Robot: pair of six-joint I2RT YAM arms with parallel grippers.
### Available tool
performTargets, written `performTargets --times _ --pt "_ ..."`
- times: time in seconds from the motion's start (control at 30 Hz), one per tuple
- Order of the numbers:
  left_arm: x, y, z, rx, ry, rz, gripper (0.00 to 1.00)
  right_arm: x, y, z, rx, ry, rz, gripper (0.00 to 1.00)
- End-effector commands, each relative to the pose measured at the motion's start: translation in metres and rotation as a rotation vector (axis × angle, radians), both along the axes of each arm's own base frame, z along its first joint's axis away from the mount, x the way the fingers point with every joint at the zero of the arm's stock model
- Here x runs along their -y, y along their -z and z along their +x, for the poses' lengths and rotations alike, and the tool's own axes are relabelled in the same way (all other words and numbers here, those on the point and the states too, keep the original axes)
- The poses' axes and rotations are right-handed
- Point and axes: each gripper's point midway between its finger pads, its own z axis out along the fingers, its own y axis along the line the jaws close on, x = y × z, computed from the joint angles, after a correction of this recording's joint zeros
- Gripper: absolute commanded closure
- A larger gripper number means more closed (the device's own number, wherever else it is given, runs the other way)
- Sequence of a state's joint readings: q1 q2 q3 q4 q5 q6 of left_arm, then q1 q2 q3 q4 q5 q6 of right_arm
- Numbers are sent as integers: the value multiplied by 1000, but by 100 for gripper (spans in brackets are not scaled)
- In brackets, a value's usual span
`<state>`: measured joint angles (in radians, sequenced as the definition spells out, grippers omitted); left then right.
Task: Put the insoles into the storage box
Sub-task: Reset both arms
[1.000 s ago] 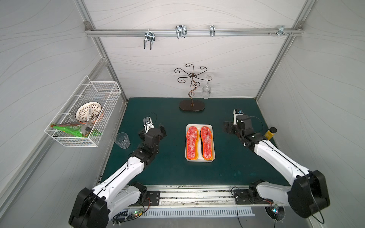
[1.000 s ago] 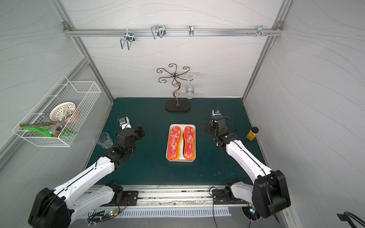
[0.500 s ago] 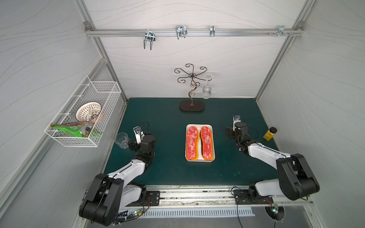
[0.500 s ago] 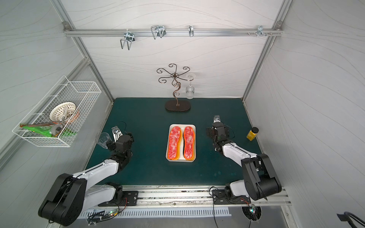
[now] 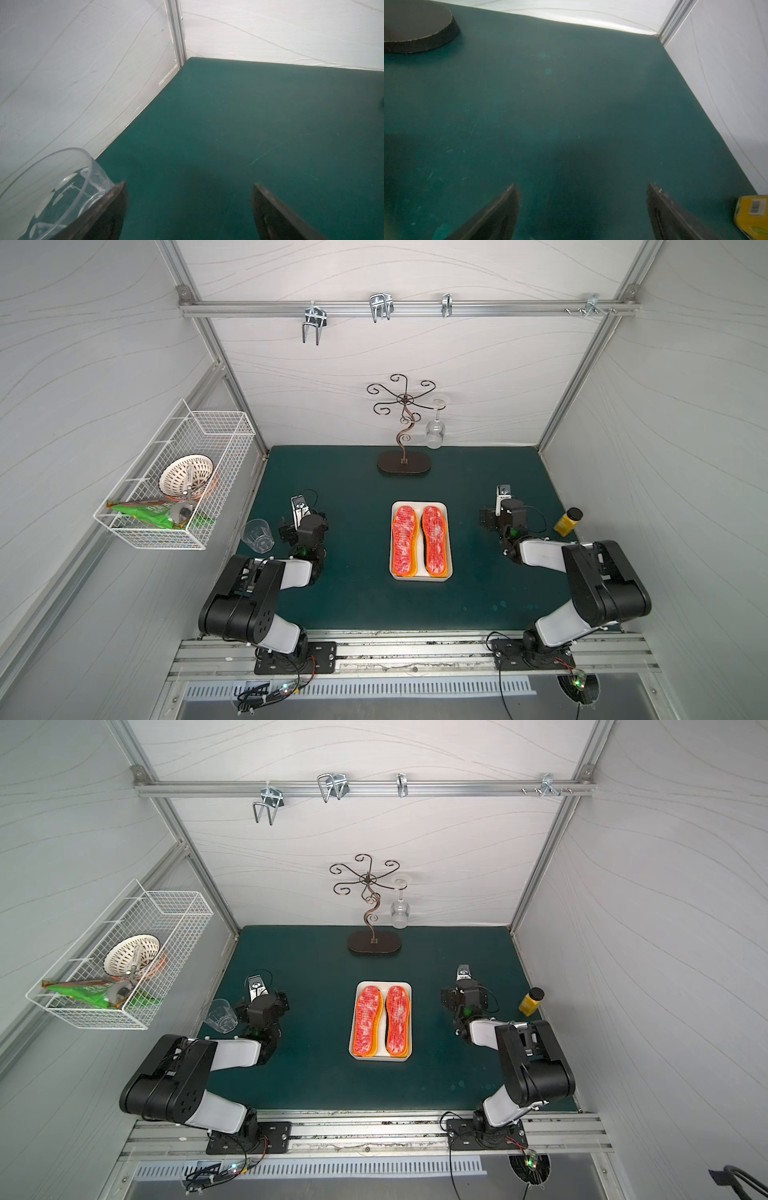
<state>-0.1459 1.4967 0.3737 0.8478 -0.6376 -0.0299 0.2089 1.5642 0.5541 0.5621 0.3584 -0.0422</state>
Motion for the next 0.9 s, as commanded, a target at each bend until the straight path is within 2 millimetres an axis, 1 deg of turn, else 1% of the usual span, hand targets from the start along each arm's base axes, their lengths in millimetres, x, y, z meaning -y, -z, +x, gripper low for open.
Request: performTargets --times 0.0,0.13,0.23,0.4,0.47,0.5,0.57,0.63,0.67,0.73,0.8,0.83,0.87 --pt "7 -12 11 53 49 0 4 -6 -8 8 28 -40 39 1" --pt "7 -11 11 46 50 -3 4 -9 -10 3 56 -58 34 1" --pt "7 -11 9 56 56 -3 4 -3 -14 -4 112 -34 44 1" --pt "18 -11 4 97 137 -11 4 4 -15 -10 145 -2 63 1" --pt "21 -10 7 92 157 -13 3 7 -11 -8 128 -8 97 1" --pt "21 -9 7 84 166 -21 3 6 -5 -8 122 -34 129 1" --pt "24 -5 10 73 198 -39 3 0 -5 -8 134 -69 116 1" --pt "23 6 13 60 230 -73 3 -5 -3 -7 117 -104 130 1" --pt "24 1 17 88 236 -39 1 -7 -3 -8 115 -116 132 1" --pt "26 8 16 34 241 -73 1 -6 -1 -5 94 -129 161 1" --pt "20 9 26 15 237 -92 1 -3 0 -4 68 -146 215 1" --pt "16 15 31 -18 247 -147 0 -3 0 -4 73 -149 212 1" --pt "12 18 28 -31 259 -202 0 -4 0 -4 73 -148 211 1"
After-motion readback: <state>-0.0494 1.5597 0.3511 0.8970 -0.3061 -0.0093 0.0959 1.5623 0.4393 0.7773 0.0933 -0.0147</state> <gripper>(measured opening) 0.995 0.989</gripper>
